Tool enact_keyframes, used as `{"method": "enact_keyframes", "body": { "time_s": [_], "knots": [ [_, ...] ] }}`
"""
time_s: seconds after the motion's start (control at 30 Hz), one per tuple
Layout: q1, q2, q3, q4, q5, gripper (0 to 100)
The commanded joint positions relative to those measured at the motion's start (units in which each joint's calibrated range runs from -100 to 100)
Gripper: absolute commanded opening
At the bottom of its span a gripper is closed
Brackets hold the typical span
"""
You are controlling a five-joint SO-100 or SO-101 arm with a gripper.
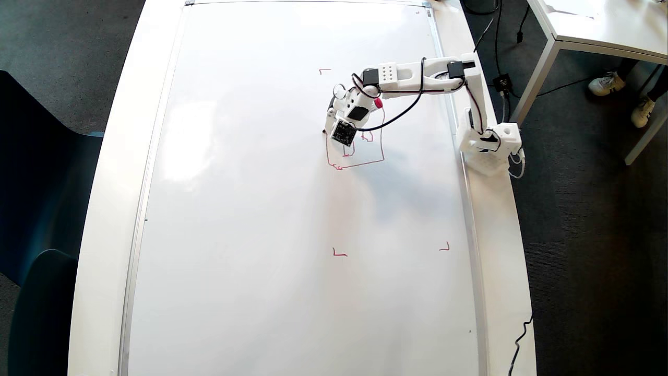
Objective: Draw on a whiteboard a robot head using a pen attached to the gripper
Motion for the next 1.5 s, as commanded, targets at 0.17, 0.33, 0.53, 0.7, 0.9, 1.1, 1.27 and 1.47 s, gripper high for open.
{"method": "enact_keyframes", "body": {
  "time_s": [0.17, 0.33, 0.53, 0.7, 0.9, 1.1, 1.27, 1.47],
  "knots": [
    [0.2, 0.1, -1.7, -0.5, 0.2, 1],
    [0.1, 1.0, -2.7, -0.5, 0.2, 1],
    [0.1, 2.8, -5.2, -0.4, 0.2, 1],
    [-0.4, 2.6, -4.8, -0.5, 0.2, 1],
    [-2.5, 2.3, -4.3, -0.5, 0.2, 1],
    [-3.5, 2.3, -4.3, -0.5, -0.1, 1],
    [-3.0, 2.9, -5.3, -0.5, 0.0, 1],
    [-3.0, 3.1, -6.4, -0.8, 0.1, 1]
  ]
}}
